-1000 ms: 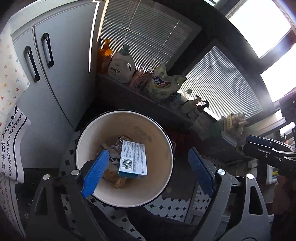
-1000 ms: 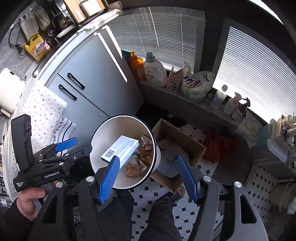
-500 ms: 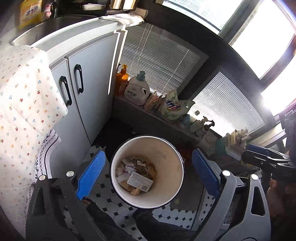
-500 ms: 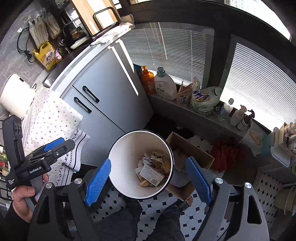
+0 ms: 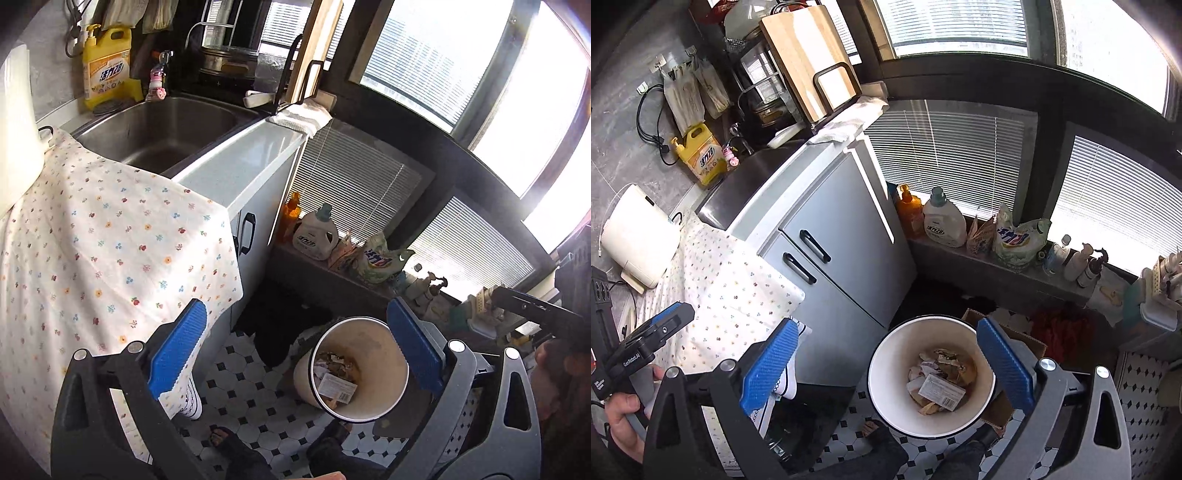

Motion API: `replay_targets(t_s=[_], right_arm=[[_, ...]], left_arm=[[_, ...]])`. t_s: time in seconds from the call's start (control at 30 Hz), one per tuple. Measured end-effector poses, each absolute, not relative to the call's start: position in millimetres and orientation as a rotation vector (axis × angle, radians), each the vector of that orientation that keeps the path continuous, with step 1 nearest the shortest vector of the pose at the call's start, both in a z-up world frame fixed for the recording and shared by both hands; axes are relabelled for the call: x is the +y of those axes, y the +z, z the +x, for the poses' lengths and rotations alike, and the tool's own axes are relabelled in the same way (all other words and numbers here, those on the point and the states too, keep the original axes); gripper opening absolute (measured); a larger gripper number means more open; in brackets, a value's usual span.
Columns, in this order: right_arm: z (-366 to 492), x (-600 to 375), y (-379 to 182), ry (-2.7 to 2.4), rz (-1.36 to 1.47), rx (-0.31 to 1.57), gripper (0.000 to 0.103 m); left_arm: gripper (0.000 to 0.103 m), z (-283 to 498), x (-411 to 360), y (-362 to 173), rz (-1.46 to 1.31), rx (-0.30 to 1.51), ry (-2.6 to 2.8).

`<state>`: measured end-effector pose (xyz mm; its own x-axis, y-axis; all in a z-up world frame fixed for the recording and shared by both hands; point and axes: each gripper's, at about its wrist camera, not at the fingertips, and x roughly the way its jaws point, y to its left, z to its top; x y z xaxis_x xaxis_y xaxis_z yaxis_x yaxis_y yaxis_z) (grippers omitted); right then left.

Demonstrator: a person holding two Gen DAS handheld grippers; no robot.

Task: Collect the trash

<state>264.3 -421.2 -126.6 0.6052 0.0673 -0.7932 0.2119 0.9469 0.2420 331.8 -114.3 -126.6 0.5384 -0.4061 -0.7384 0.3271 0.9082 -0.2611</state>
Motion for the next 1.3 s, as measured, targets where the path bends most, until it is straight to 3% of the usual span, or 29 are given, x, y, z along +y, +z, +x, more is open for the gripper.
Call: replay_targets(t_s=[0.47, 1.3], right_arm=[[264.2, -358.1, -64.0, -0.009, 0.283, 0.82, 0.095], [144.6, -333.8, -37.7, 0.308, 0.153, 0.734, 0.095]], left_arm=[[0.097, 309.3, -37.1, -62.8, -0.087, 0.771, -0.329], [0.097, 100.3, -33.0, -20.7, -0.156, 0.645, -0.015]])
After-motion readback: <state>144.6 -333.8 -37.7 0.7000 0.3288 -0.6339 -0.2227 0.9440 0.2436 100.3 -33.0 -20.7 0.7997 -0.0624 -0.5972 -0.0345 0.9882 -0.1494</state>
